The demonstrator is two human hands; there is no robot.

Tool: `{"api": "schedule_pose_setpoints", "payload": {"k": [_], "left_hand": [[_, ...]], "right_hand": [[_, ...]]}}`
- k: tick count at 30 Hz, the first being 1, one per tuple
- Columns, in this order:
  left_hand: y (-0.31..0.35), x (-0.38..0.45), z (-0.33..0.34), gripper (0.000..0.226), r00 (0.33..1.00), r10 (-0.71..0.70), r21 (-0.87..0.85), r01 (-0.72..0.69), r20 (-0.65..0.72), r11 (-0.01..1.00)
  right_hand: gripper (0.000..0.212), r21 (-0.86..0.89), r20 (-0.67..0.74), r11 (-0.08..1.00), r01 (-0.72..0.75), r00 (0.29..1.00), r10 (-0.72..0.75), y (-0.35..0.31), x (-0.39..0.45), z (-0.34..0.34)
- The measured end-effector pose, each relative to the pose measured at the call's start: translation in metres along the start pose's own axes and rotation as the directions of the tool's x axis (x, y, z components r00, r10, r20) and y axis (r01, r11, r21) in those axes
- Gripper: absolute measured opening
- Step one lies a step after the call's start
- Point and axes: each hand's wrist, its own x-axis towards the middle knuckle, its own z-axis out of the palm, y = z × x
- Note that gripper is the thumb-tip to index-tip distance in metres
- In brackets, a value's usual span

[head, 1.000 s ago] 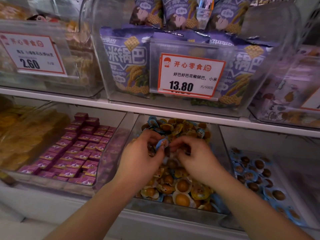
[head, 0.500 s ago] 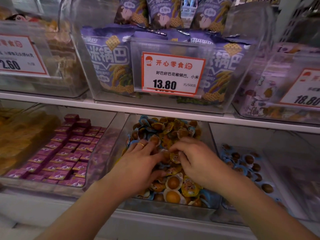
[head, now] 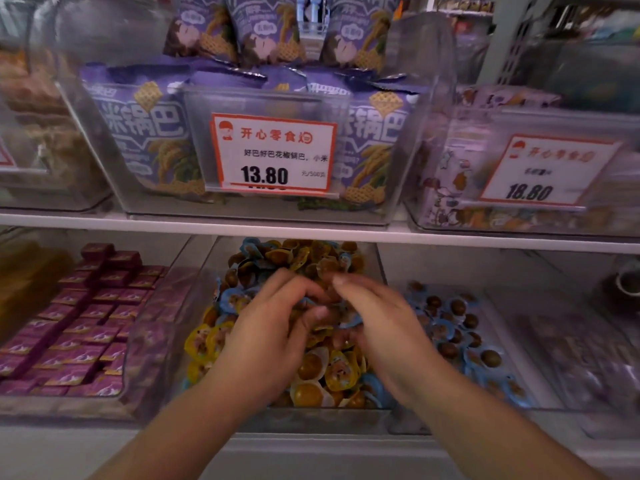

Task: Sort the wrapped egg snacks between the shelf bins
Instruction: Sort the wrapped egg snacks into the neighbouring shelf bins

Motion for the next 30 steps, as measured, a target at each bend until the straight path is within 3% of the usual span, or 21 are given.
{"api": "schedule_pose_setpoints", "payload": {"k": [2,4,7,13,18,21,23,27,30], "left_hand": [[0.005,0.001,0.007,0.015,1.0,0.001,-0.006,-0.001,-0.008,1.0],[0.013,0.002,0.013,0.021,0.998,0.033,0.0,-0.033,-0.053,0.999],[0.028,0.004,0.024,0.035,0.995,0.061,0.033,-0.058,-0.077,0.998],[0.037,0.002,0.046,0.075,0.956,0.14,-0.109,-0.116,0.258,0.987],[0.027,0.01,0.052,0.056,0.981,0.031,-0.033,-0.025,0.192,0.999],[0.013,0.015,0.046,0.046,0.983,0.003,0.104,-0.022,0.186,0.994],[0.005,0.017,0.038,0.044,0.981,0.016,0.191,-0.054,0.196,0.98],[-0.015,0.018,0.018,0.046,0.985,-0.073,0.382,0.008,0.156,0.924],[-0.024,0.009,0.005,0.054,0.97,-0.202,0.473,0.115,0.137,0.873]], "right_hand": [[0.012,0.014,0.06,0.999,-0.045,0.997,0.044,0.007,-0.009,0.003],[0.018,0.133,0.09,0.987,-0.093,0.993,0.081,0.008,-0.016,0.002],[0.022,0.232,0.118,0.97,-0.078,0.992,0.051,-0.003,-0.021,-0.012],[0.02,0.082,-0.028,0.996,0.034,0.999,-0.032,-0.012,-0.017,-0.062],[0.023,-0.078,-0.26,0.993,-0.091,0.963,0.068,-0.009,0.012,-0.137],[0.009,-0.24,-0.297,0.945,-0.222,0.944,0.146,-0.002,0.03,-0.194],[0.017,-0.343,-0.325,0.893,-0.29,0.929,0.177,0.004,0.037,-0.221],[0.02,-0.429,-0.382,0.869,-0.245,0.921,0.071,0.011,0.05,-0.229],[0.022,-0.57,-0.362,0.82,-0.058,0.913,-0.187,0.008,0.055,-0.207]]}}
